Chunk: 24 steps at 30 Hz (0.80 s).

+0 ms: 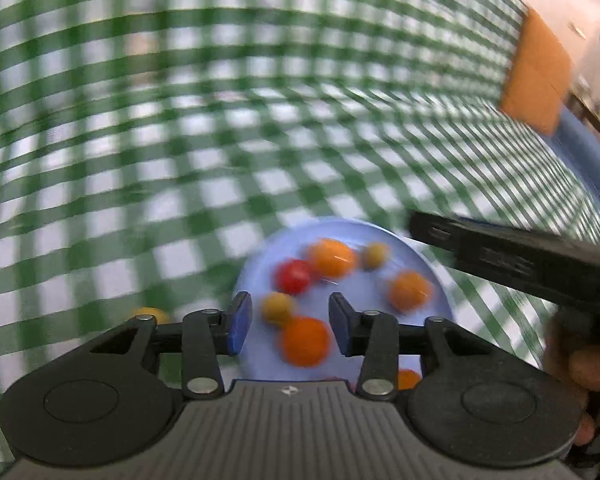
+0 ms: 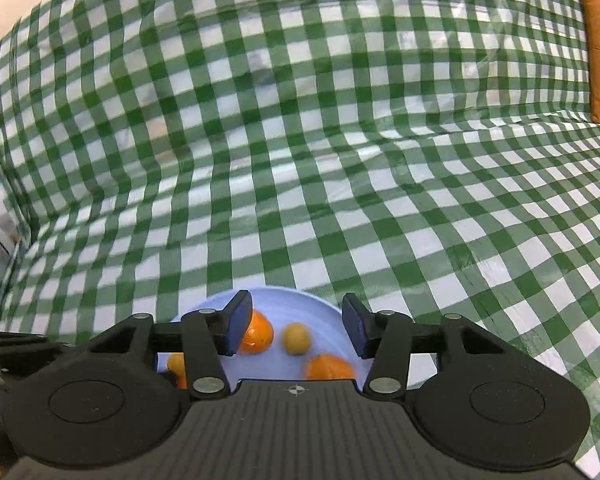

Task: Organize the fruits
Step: 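Move both open grippers back to the remaining yellow fruits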

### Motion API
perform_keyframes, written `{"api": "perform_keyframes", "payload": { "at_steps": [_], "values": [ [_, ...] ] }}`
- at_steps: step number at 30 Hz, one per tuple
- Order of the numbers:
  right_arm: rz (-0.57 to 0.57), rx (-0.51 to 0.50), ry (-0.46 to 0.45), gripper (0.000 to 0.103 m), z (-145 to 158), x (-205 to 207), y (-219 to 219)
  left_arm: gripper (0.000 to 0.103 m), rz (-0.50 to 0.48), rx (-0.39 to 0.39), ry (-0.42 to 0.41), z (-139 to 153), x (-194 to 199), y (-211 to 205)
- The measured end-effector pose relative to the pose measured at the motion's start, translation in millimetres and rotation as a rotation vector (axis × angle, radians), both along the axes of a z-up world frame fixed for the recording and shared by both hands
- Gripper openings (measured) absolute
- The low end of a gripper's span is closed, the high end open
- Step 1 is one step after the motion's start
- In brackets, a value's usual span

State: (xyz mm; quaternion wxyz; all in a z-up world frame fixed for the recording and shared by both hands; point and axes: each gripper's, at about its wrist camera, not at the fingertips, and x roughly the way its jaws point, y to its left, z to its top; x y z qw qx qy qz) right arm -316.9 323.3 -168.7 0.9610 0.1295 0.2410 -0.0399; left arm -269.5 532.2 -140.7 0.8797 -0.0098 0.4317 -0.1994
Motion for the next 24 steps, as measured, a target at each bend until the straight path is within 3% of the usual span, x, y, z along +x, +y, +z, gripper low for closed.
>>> {"api": "perform_keyframes", "payload": {
  "at_steps": [2, 5, 7, 12, 18, 20, 24],
  "values": [
    [0.002, 0.010, -0.011, 0.052, 2.9, -0.5, 1.8, 0.032, 0.085, 0.019, 0.017, -0.4, 7.1, 26.3],
    [0.021, 0.008, -0.018, 0.052, 5.3, 0.5, 9.5, 0.032, 0.200, 0.063, 0.074, -10.1, 16.1, 61.2],
    [0.036, 0.009, -0.020, 0.052, 6.3, 2.1, 15.7, 0.032, 0.227, 0.054, 0.133, -19.8, 20.1, 77.8],
    [0.072, 0.007, -0.021, 0.052, 8.2, 8.1, 34.2, 0.032, 0.169, 0.037, 0.204, -36.0, 18.7, 77.5],
    [0.121, 0.018, -0.011, 0.052, 8.3, 18.7, 59.7, 0.032, 0.120, 0.112, 0.195, -52.4, 12.8, 65.0],
    [0.150, 0.026, 0.000, 0.052, 7.3, 23.5, 70.0, 0.027, 0.110, 0.112, 0.222, -62.5, 13.8, 65.9],
    [0.212, 0.036, 0.027, 0.052, 2.9, 33.9, 95.2, 0.026, 0.148, 0.091, 0.190, -56.0, 11.1, 78.4]
  ]
}}
